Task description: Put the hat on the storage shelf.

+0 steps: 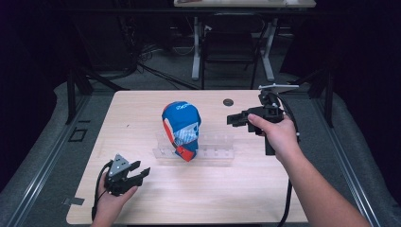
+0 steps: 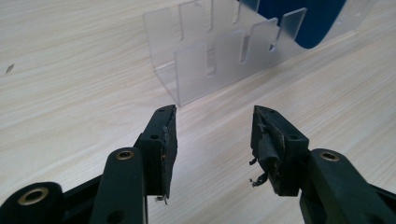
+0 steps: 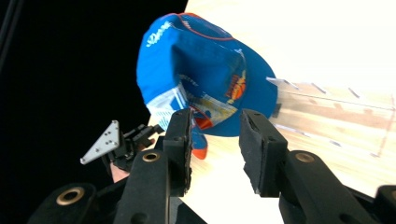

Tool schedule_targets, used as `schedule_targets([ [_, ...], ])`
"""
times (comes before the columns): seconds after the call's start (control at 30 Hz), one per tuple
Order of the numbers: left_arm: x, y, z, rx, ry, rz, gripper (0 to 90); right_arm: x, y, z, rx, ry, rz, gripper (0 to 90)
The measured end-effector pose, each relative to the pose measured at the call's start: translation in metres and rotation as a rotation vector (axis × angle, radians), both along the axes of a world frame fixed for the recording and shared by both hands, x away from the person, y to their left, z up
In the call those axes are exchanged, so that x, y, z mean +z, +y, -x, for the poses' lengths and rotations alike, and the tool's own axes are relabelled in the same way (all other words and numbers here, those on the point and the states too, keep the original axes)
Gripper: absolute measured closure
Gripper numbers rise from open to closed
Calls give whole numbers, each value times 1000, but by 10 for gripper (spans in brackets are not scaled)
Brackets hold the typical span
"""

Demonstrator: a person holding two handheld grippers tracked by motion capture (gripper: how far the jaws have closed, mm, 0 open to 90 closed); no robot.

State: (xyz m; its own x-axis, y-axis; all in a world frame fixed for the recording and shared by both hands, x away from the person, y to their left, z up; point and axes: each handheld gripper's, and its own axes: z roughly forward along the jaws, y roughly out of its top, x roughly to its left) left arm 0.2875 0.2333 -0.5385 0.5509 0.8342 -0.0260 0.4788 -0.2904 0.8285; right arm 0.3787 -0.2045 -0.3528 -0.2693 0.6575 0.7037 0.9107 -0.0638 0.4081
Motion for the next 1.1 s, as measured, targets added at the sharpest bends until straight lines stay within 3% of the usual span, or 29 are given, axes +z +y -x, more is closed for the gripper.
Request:
schedule_targets([
  [0.33,-8,17,-3,64,20,13,497,-14,-8,7,-18,-4,58,636],
  [1.1,-16,16,-5,63,48,-1,490,-60,-21,29,-45,-8,164,612],
])
